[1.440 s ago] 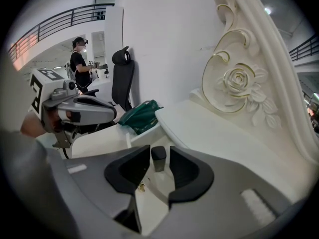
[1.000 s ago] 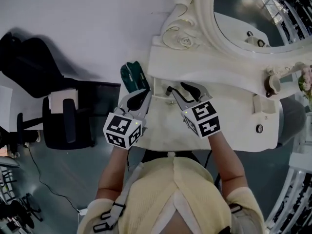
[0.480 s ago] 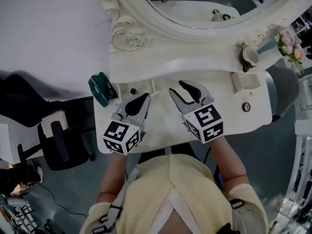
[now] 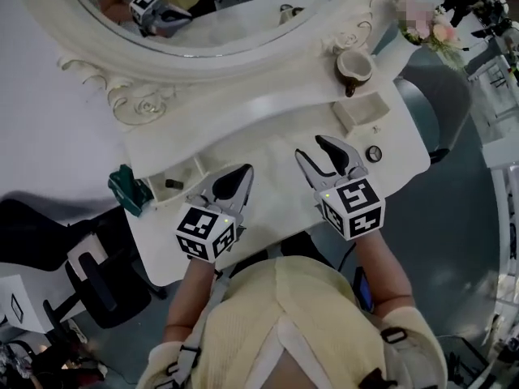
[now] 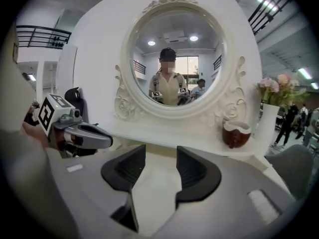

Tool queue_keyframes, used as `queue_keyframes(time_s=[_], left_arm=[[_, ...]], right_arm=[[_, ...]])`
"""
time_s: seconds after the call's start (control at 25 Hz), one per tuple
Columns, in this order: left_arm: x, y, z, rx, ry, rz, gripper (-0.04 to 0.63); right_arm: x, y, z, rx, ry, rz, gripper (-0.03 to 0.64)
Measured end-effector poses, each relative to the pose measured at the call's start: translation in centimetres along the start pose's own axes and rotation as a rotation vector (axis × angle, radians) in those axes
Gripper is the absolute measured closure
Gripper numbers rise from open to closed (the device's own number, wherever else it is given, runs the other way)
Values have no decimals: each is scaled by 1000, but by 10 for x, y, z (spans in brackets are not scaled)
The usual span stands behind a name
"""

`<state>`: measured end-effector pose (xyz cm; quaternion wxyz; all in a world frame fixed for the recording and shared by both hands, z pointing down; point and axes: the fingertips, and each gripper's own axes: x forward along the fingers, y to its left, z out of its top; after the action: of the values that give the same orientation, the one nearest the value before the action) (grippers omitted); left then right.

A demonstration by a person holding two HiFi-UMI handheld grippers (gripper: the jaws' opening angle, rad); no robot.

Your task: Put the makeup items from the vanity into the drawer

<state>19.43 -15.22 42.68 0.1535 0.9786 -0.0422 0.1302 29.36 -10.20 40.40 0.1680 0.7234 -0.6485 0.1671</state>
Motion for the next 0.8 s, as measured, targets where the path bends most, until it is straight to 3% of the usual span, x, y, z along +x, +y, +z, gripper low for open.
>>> queue_keyframes(time_s=[0.44, 0.8], left_arm=[[81, -59, -22, -13, 103, -174, 594], [131, -88, -40, -26, 172, -225, 594]], right_arm=[[-60, -121, -72, 131, 88, -264, 414], [-78, -176, -122, 216, 168, -333, 408]])
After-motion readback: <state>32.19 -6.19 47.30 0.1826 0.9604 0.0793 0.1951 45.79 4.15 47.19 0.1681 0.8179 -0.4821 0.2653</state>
